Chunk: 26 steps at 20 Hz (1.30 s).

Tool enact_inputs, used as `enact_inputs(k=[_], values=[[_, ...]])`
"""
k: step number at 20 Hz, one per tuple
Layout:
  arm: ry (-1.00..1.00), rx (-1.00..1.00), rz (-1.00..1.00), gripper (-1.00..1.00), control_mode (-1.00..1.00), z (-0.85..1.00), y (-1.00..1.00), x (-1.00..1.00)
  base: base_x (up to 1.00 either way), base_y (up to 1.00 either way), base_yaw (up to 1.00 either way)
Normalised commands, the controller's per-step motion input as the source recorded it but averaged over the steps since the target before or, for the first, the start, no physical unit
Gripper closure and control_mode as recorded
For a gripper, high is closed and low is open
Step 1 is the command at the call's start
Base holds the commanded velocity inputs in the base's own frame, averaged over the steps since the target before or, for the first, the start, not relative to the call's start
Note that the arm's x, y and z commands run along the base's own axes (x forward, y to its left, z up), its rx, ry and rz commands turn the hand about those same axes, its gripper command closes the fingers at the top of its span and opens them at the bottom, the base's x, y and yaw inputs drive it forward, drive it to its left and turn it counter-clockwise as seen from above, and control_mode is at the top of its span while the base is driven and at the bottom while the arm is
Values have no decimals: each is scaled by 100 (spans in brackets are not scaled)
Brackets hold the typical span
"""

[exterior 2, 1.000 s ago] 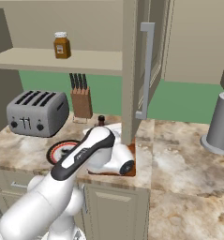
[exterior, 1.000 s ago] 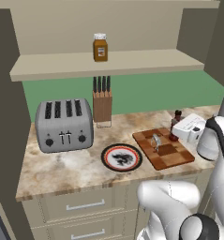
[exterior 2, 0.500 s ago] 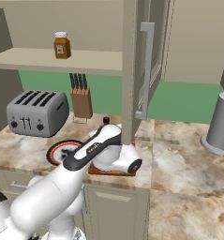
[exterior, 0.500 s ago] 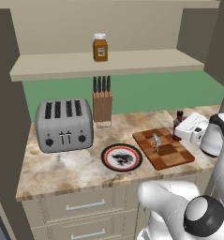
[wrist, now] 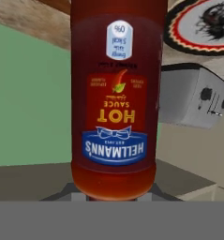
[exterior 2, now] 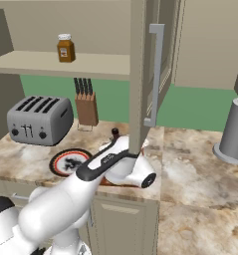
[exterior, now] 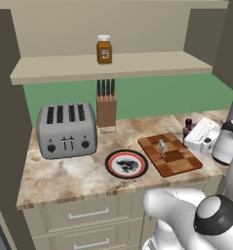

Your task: Pick the fish from the plate and place it on the cutting board. Then pick the condiment bottle from the cabinet and place it next to the cutting board.

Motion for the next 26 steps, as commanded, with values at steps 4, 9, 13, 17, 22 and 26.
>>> enact_inputs(k=[4, 9, 13, 17, 22, 26], values=[[-6, -4, 0, 100, -100, -18, -15, 0, 0, 0, 0], [-5, -1, 0, 100, -100, -18, -13, 0, 0, 0, 0], [-1, 0, 0, 100, -100, -9, -23, 0, 0, 0, 0], [0, 0, 0, 100, -100, -9, -32, 0, 0, 0, 0], [0, 0, 0, 100, -100, -6, -36, 0, 0, 0, 0], [0, 0, 0, 100, -100, -7, -31, 0, 0, 0, 0]])
